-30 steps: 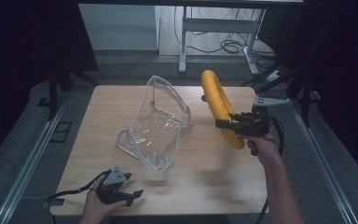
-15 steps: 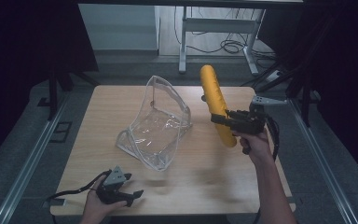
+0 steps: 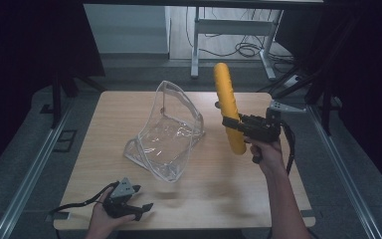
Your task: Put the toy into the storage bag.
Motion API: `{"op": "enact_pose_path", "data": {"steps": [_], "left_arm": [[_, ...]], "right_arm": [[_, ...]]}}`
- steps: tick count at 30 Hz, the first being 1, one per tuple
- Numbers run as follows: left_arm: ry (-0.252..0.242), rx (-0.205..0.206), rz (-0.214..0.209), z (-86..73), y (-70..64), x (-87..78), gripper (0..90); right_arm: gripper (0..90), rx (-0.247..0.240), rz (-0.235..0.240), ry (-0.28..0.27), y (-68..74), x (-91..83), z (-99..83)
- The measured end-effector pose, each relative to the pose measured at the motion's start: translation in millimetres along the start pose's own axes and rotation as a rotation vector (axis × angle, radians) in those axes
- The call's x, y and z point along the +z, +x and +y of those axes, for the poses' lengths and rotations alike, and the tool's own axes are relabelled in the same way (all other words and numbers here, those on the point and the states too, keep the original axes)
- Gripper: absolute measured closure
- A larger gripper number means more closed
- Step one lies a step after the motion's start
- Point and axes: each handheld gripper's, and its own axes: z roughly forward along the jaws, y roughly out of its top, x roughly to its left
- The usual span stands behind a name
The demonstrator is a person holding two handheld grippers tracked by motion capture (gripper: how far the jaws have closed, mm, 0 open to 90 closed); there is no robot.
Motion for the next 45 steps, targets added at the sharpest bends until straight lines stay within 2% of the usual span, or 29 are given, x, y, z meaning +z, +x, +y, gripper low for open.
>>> {"op": "enact_pose_path", "data": {"steps": [6,18,29,35,45], "left_arm": [[0.002,0.001,-0.001,0.0,0.0,-0.6,20.3],[0.007,0.004,-0.002,-0.3,-0.2,-0.3,20.3],[0.010,0.003,-0.003,-0.8,-0.7,0.5,20.3],[0.012,0.004,-0.002,-0.9,-0.7,0.6,20.3],[0.014,0.006,-0.003,-1.0,-0.7,0.5,20.3]], "right_arm": [[51.6,0.012,-0.002,-0.039,5.2,6.6,-0.2],[51.5,0.031,0.018,-0.085,14.2,16.5,-1.0],[51.5,0.029,0.036,-0.140,26.4,20.6,2.3],[51.5,0.012,0.043,-0.160,31.9,22.4,5.4],[51.4,-0.001,0.072,-0.198,47.9,25.5,15.7]]}}
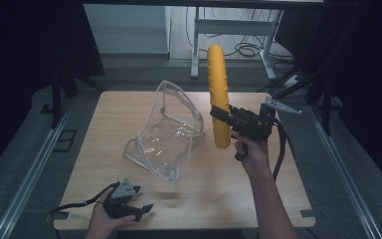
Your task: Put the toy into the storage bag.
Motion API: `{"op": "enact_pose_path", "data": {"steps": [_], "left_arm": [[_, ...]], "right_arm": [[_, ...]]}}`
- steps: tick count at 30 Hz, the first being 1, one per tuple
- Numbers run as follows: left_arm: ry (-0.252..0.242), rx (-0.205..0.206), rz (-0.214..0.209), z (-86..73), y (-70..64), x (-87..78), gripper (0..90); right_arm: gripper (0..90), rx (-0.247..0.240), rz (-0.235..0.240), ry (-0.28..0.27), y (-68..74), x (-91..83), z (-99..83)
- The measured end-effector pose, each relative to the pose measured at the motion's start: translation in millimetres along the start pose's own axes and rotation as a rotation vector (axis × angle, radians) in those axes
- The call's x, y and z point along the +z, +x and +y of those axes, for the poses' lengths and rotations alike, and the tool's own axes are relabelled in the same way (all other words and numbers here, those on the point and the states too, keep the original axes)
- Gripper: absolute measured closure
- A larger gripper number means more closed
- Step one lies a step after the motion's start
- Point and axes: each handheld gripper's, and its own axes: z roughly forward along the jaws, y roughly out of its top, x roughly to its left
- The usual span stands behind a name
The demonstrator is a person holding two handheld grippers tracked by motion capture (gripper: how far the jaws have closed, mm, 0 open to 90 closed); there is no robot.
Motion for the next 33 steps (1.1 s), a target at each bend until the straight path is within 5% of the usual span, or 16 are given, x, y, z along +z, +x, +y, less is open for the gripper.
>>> {"op": "enact_pose_path", "data": {"steps": [33], "left_arm": [[0.011,0.005,-0.005,-0.2,0.3,0.8,20.3]], "right_arm": [[51.3,-0.058,0.097,-0.046,40.5,30.5,18.2]]}}
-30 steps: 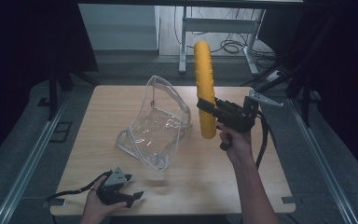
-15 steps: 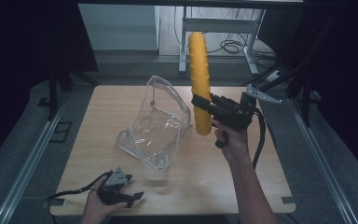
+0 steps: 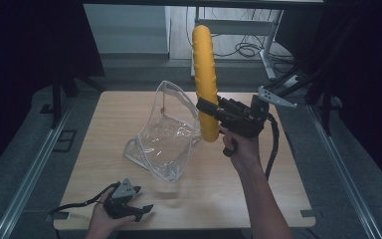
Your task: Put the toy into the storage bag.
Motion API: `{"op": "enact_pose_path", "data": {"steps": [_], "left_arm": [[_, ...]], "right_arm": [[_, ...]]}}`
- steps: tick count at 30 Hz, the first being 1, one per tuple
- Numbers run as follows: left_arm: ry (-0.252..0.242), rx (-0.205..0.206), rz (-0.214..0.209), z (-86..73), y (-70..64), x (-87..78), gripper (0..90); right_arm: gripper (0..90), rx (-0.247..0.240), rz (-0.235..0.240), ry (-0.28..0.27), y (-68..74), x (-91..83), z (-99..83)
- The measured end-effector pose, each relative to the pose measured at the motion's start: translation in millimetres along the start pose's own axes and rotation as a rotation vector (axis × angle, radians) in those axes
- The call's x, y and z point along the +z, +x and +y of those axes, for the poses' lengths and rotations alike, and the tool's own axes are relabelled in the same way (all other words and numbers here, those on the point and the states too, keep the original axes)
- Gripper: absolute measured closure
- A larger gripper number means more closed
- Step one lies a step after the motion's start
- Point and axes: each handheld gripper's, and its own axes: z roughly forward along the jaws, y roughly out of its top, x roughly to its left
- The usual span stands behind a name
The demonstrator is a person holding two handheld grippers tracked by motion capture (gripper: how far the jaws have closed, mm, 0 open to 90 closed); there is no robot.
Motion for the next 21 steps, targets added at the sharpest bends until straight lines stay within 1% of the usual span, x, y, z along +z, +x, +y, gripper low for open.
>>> {"op": "enact_pose_path", "data": {"steps": [12,17,20,21], "left_arm": [[0.000,0.002,-0.001,0.1,0.2,-0.5,20.3],[-0.003,0.002,-0.001,0.0,0.1,-1.0,20.3],[-0.003,0.001,-0.002,0.0,0.0,-0.8,20.3],[-0.002,0.003,-0.001,-0.1,0.1,-0.7,20.3]], "right_arm": [[51.3,0.008,0.020,0.002,5.3,14.6,-4.2],[51.3,0.011,0.034,0.000,8.8,22.0,-7.5],[51.3,0.026,0.052,0.003,11.9,29.5,-12.4],[51.3,0.026,0.052,0.003,11.9,29.5,-12.4]]}}
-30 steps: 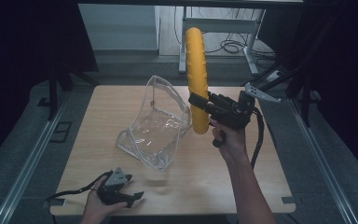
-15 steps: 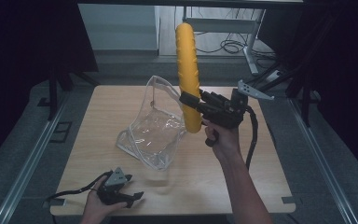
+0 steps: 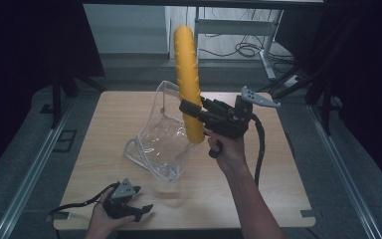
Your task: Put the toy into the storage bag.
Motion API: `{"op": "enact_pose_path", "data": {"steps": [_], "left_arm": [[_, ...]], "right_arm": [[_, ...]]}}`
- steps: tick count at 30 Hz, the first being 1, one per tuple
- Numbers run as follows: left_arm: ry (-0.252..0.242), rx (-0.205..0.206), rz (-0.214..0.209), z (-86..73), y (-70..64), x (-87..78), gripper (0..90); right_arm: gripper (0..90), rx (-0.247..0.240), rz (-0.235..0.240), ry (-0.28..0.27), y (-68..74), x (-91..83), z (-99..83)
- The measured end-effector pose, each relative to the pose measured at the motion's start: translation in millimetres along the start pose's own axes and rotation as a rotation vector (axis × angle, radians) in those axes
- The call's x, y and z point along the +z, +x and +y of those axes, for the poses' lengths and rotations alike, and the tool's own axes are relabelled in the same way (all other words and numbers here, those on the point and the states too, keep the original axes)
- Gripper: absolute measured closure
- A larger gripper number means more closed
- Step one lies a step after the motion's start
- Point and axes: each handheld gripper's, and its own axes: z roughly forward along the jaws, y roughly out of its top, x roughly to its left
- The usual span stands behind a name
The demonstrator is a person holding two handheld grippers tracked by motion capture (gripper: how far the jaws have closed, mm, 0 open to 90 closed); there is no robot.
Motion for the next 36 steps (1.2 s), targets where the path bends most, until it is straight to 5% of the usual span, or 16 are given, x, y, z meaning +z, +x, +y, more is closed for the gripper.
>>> {"op": "enact_pose_path", "data": {"steps": [16,36], "left_arm": [[-0.002,0.003,0.002,-0.5,-0.5,-0.1,20.3],[0.009,0.004,0.000,-1.3,-1.0,1.9,20.3]], "right_arm": [[51.2,0.035,0.072,0.012,9.1,23.6,-18.4],[51.2,0.078,0.057,0.063,-1.8,33.5,-51.3]]}}
